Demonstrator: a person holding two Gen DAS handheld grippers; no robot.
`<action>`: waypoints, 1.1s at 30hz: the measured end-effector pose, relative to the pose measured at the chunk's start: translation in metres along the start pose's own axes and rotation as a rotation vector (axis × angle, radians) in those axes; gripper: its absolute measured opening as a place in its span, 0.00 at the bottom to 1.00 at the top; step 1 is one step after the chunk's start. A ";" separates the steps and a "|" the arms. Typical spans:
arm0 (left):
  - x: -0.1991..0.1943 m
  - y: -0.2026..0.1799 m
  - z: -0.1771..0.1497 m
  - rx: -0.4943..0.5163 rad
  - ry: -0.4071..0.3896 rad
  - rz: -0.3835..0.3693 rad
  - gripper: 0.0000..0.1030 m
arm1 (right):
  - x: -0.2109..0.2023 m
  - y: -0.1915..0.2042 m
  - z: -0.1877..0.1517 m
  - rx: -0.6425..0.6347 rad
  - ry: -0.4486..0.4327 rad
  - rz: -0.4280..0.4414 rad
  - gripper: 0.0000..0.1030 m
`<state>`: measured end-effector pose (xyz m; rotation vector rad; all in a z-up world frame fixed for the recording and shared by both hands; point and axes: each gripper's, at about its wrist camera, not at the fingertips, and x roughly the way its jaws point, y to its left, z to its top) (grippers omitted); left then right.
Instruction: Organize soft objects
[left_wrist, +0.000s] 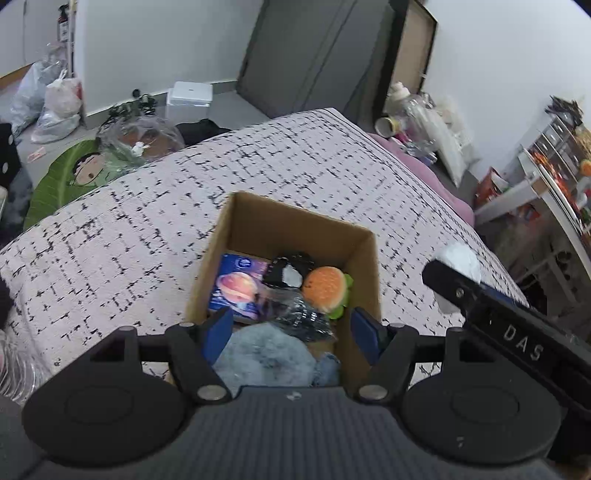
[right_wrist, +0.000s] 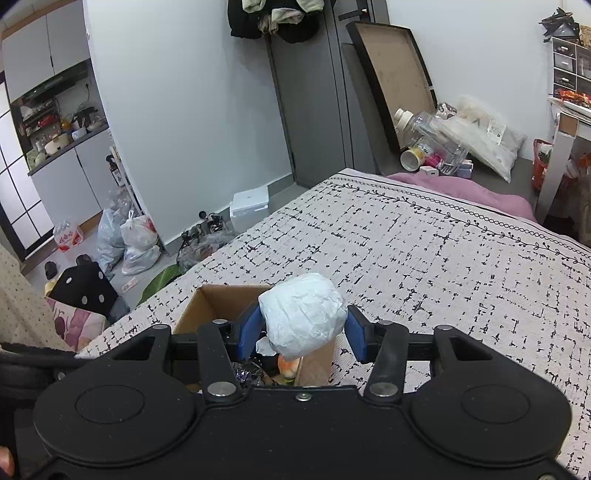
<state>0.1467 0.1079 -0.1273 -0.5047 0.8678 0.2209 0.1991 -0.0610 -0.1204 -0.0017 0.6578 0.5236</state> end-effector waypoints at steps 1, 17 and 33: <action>0.000 0.003 0.002 -0.011 -0.001 0.006 0.67 | 0.001 0.001 -0.001 0.001 0.004 0.003 0.47; -0.028 0.018 0.017 -0.020 -0.041 0.088 0.76 | -0.011 0.007 -0.001 0.018 0.021 0.070 0.73; -0.073 0.006 0.004 0.033 -0.062 0.115 0.86 | -0.067 -0.003 -0.005 0.123 0.010 0.092 0.86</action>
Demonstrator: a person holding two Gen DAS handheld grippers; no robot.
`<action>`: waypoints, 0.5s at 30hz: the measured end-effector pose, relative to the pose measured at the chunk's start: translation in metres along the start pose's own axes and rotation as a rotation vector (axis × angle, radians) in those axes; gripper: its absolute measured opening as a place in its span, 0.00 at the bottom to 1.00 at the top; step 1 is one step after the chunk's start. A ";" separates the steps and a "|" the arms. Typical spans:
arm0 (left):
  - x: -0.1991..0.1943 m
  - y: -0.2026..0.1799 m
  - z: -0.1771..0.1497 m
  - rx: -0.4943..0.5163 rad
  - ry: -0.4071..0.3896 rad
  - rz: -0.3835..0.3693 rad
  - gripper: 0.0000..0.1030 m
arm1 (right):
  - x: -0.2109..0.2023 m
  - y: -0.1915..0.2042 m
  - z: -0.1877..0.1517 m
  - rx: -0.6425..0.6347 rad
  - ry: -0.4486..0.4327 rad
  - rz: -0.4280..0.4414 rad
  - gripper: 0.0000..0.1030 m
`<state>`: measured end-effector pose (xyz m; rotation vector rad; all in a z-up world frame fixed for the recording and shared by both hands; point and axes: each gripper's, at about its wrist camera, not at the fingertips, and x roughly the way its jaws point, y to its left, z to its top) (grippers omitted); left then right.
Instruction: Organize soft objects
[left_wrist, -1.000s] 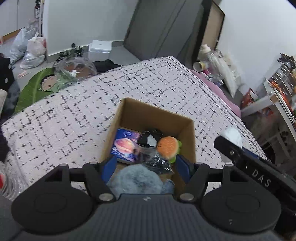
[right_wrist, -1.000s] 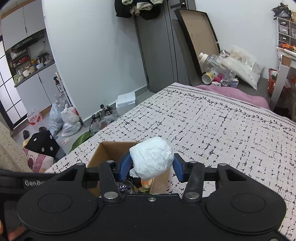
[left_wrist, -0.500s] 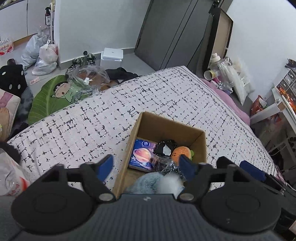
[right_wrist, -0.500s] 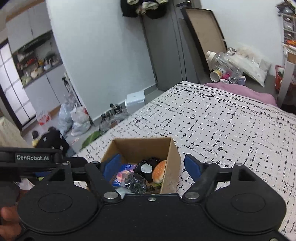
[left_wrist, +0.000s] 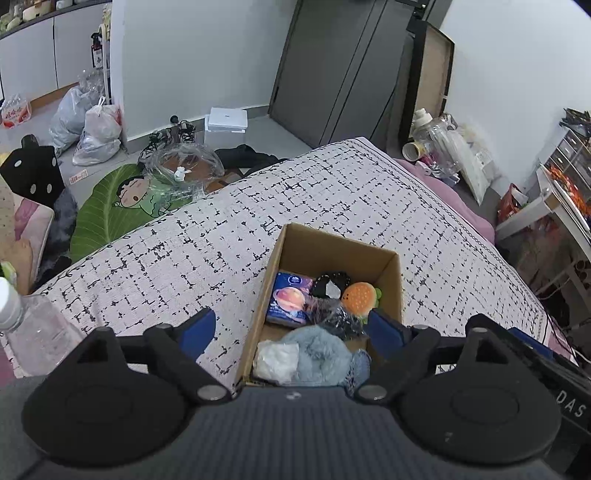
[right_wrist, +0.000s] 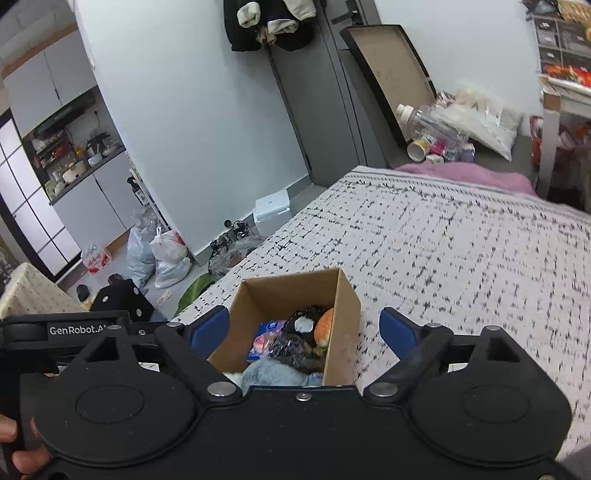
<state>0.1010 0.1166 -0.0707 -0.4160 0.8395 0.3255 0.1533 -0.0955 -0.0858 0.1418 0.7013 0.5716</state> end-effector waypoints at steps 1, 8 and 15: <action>-0.003 -0.001 -0.002 0.006 0.001 0.000 0.87 | -0.003 -0.001 -0.001 0.010 0.003 0.003 0.86; -0.020 -0.008 -0.014 0.041 0.006 -0.011 0.87 | -0.032 -0.007 -0.008 0.026 -0.007 -0.038 1.00; -0.038 -0.015 -0.028 0.086 -0.006 -0.023 0.92 | -0.059 -0.017 -0.016 0.050 -0.011 -0.085 1.00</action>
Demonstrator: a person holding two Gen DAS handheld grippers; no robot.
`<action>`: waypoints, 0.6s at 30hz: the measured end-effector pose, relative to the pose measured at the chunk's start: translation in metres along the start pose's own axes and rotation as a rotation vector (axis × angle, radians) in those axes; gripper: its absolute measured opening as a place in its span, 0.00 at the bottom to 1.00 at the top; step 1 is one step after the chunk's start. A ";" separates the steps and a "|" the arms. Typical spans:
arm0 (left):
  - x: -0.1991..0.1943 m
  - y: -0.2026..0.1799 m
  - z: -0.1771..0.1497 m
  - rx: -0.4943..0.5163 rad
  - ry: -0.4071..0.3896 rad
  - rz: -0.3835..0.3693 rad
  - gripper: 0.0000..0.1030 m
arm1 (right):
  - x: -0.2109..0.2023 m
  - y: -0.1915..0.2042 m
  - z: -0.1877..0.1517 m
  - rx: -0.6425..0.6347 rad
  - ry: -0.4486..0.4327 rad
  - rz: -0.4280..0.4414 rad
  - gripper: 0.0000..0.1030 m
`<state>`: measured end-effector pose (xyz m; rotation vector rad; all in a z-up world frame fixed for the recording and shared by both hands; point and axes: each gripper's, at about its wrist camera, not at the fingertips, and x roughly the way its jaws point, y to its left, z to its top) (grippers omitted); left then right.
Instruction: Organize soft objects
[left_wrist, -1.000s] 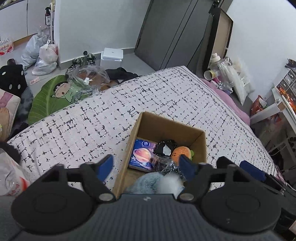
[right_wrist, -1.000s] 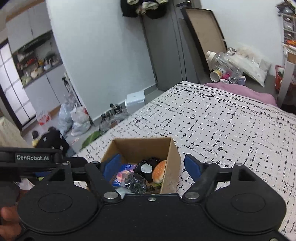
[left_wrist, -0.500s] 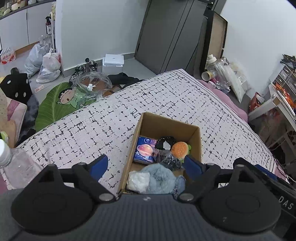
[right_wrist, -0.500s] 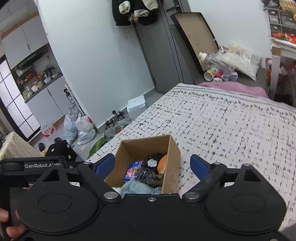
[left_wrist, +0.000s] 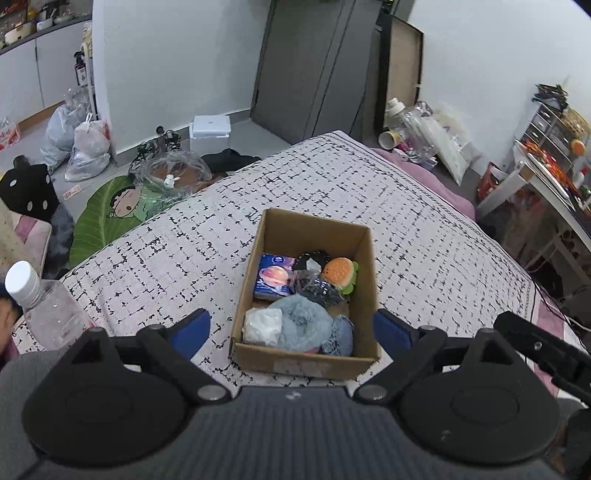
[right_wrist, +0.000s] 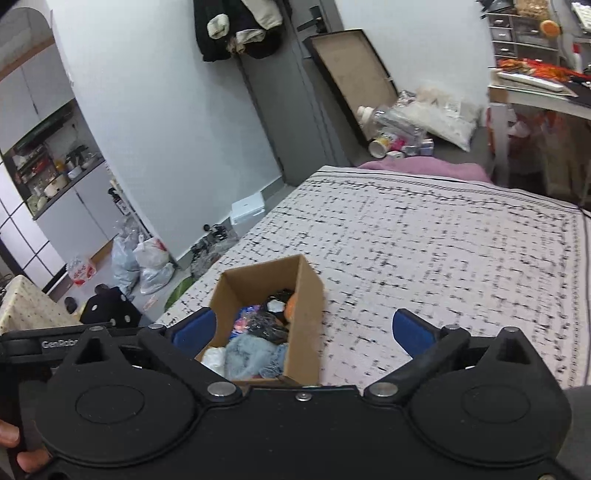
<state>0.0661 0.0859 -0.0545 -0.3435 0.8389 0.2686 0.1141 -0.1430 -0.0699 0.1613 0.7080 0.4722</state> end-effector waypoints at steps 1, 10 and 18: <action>-0.003 -0.002 -0.002 0.007 -0.001 -0.003 0.93 | -0.003 -0.002 -0.001 0.004 0.001 -0.004 1.00; -0.028 -0.016 -0.012 0.082 -0.031 -0.013 0.99 | -0.029 -0.007 -0.007 -0.016 0.007 -0.024 1.00; -0.047 -0.022 -0.020 0.110 -0.066 -0.005 0.99 | -0.048 -0.005 -0.009 -0.070 0.008 -0.033 1.00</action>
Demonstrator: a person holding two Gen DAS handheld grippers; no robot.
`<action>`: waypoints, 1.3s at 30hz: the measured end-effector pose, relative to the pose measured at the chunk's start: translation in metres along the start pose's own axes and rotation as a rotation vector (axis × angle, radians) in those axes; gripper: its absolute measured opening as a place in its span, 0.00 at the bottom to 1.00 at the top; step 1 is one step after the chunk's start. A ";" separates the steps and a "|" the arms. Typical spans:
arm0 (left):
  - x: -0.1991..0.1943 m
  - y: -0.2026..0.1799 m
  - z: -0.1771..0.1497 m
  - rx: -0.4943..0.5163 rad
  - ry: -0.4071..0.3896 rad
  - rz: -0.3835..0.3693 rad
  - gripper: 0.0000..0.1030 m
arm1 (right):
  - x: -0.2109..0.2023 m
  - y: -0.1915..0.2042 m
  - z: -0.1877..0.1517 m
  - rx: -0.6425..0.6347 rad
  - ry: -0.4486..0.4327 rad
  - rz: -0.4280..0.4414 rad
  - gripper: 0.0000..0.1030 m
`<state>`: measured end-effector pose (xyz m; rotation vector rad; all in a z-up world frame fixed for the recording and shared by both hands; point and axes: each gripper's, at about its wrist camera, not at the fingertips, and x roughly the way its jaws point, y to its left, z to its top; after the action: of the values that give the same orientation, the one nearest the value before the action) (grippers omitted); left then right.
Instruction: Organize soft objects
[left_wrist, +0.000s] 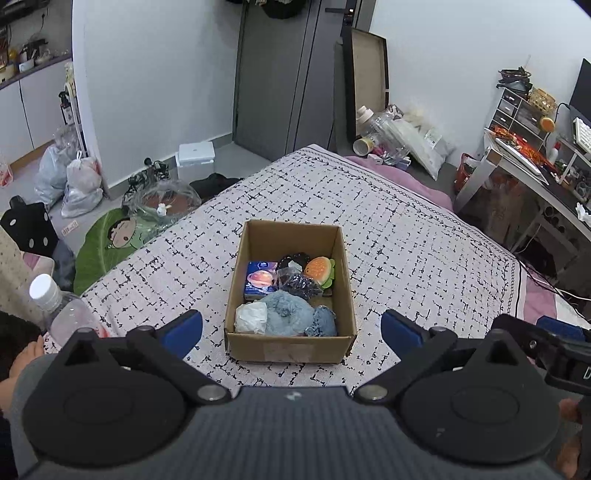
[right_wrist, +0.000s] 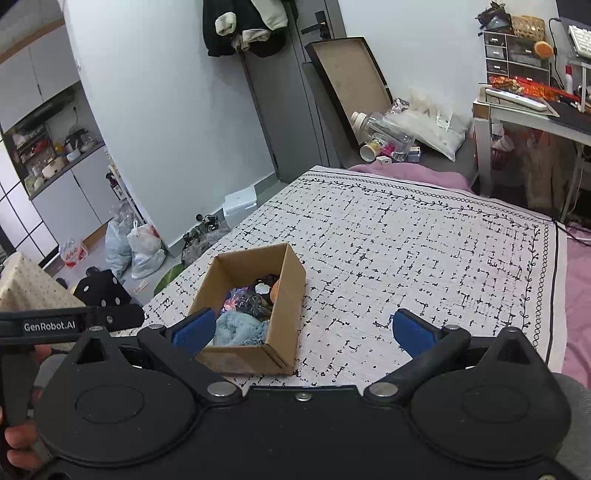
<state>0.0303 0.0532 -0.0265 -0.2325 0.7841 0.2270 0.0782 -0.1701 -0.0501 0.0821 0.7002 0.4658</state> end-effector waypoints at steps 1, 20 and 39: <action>-0.002 0.000 0.000 0.002 -0.004 0.001 0.99 | -0.002 0.000 0.000 -0.004 0.000 -0.002 1.00; -0.035 -0.020 -0.014 0.055 -0.063 0.005 0.99 | -0.044 -0.006 -0.001 -0.052 -0.046 -0.060 1.00; -0.060 -0.026 -0.019 0.070 -0.120 0.016 0.99 | -0.055 -0.007 -0.005 -0.068 -0.056 -0.034 1.00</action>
<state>-0.0160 0.0165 0.0063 -0.1449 0.6739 0.2265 0.0408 -0.2009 -0.0221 0.0196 0.6290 0.4523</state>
